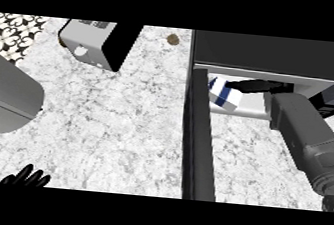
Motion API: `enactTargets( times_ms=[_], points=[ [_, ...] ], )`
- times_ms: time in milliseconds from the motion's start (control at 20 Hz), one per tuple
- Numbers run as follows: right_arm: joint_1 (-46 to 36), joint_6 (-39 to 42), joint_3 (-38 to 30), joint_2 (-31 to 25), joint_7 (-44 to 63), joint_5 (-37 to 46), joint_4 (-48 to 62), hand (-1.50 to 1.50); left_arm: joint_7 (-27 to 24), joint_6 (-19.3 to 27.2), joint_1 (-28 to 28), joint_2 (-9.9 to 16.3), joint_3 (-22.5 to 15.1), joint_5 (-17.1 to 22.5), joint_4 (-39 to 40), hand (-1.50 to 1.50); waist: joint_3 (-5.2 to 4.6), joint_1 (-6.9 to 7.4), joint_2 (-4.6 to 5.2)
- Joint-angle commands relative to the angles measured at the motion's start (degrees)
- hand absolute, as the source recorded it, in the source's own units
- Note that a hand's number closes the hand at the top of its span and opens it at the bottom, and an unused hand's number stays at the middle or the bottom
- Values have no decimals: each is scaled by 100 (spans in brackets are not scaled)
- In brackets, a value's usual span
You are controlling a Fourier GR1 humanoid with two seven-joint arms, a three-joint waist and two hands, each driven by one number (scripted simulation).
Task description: Pick up the milk, place it into the microwave and close the microwave
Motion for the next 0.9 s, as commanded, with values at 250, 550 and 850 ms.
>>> enactTargets(
  times_ms=[250, 550, 850],
  points=[
    [1024, 1466, -209, 342, -610, -391, -285, -150, -372, -111, -353, -455, -831, -1461, 622, -150, -28, -292, -195],
    [1898, 1726, 63, 658, -758, -326, -778, -150, -388, 191, -1023, -671, -1101, -2107, 1277, -150, -39, -475, -245],
    [3222, 1537, 400, 661, -931, -161, -1493, -150, -196, 442, -1348, -931, -1429, -2340, 1457, 150, -48, -595, -276]
  ],
)
